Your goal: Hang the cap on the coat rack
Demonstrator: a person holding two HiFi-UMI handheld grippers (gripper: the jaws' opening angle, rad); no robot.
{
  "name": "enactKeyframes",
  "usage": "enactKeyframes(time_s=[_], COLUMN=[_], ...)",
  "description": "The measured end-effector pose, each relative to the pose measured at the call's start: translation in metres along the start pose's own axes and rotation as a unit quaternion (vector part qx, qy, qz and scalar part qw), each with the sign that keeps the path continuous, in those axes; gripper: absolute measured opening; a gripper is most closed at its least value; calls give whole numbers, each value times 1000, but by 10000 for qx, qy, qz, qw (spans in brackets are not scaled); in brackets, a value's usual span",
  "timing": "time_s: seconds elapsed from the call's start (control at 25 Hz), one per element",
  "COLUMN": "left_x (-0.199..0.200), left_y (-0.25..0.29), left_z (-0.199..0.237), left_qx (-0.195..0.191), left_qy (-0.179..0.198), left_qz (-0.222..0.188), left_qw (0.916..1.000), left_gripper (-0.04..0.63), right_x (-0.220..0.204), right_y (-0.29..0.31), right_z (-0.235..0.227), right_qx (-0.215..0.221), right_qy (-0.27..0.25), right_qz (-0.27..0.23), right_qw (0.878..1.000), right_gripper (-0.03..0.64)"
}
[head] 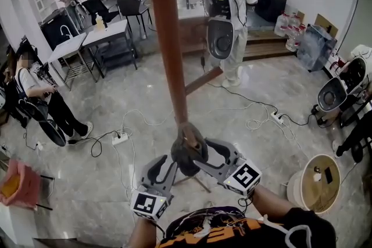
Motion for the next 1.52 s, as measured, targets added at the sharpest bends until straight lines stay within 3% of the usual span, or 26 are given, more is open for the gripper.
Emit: enactKeyframes(time_s=[0.16, 0.36, 0.52, 0.68, 0.84, 1.0, 1.52], left_x=[10, 31, 45, 55, 55, 54, 59], left_y=[-6, -19, -27, -30, -31, -29, -25], left_z=[-1, -6, -14, -21, -22, -24, -19], left_qx=[-32, -42, -116, -211, -304, -260, -185], left_qy=[61, 403, 458, 232, 397, 323, 44], left_qz=[-43, -9, -136, -321, -253, -190, -289], left_qw=[10000, 9992, 9988, 9990, 9984, 9990, 9994], left_gripper=[141, 117, 106, 98, 74, 50, 25], right_x=[11, 50, 62, 56, 55, 56, 66], right_y=[-10, -24, -36, -41, -43, -47, -40], right_z=[1, 5, 7, 9, 12, 9, 6], right_qx=[-7, -109, -13, 89, 126, 126, 109], right_qy=[-77, -88, -59, -11, 48, 121, 44], right_qz=[-97, -718, -791, -703, -702, -693, -719], right_qw=[9999, 9973, 9968, 9975, 9974, 9974, 9973], right_gripper=[284, 268, 212, 147, 68, 20, 14])
Point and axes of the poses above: the fingertips, and each gripper's own axes: y forward along the fingers, z to its left, x out of its top, the point moved 2 cm from there along -y, backward along the fingers, and after that the axes turned 9 degrees about -x, right-handed, at the moved point
